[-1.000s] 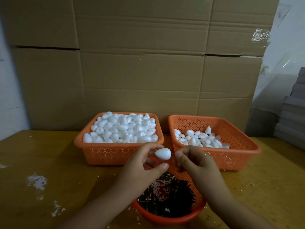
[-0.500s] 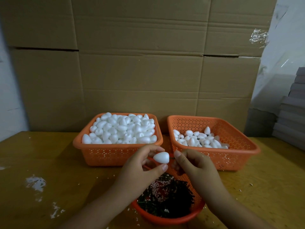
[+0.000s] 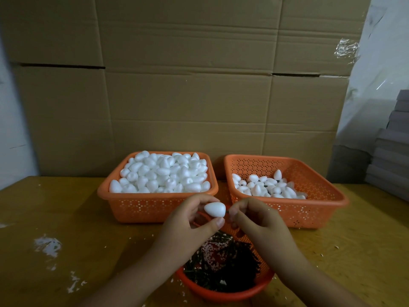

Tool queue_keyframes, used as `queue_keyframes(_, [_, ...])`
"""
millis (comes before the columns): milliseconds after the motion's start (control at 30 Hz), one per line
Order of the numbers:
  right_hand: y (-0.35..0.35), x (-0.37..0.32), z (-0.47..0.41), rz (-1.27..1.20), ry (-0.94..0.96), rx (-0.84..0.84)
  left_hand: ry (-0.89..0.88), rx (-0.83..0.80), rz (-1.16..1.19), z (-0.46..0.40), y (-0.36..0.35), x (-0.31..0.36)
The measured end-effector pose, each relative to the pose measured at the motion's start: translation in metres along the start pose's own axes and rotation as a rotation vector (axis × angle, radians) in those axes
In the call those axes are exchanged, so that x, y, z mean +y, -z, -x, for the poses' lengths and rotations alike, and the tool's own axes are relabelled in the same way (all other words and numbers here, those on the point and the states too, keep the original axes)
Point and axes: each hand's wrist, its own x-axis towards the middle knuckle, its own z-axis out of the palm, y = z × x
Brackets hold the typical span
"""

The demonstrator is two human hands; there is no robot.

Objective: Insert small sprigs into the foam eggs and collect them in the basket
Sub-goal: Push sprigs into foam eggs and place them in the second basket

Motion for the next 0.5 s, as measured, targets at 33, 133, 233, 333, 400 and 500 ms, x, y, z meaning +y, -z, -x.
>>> queue_keyframes(33, [-0.0001,-0.0005,0.0002,0.010,0.001,0.004,0.007,-0.001,-0.002,-0.0002,0.0001,-0.0004])
queue_keyframes(133, [-0.0007,-0.0018,0.0007,0.015,0.002,0.024,0.010,-0.007,-0.014,-0.0002,0.0002,-0.0007])
queue_keyframes(233, [-0.0014,-0.0017,0.0009,0.031,-0.001,0.037,0.002,-0.014,-0.014,-0.0004,0.0002,-0.0002])
queue_keyframes(333, [-0.0013,-0.0013,0.0006,0.031,0.000,0.043,-0.008,-0.023,-0.028,-0.0003,0.0004,0.0003])
queue_keyframes(400, [-0.0011,-0.0008,0.0002,0.031,0.007,0.041,-0.017,-0.031,-0.031,-0.0001,0.0008,0.0005])
queue_keyframes(500, [-0.0015,0.0004,-0.0003,0.011,0.007,0.042,-0.032,-0.043,-0.035,-0.0003,0.0004,0.0010])
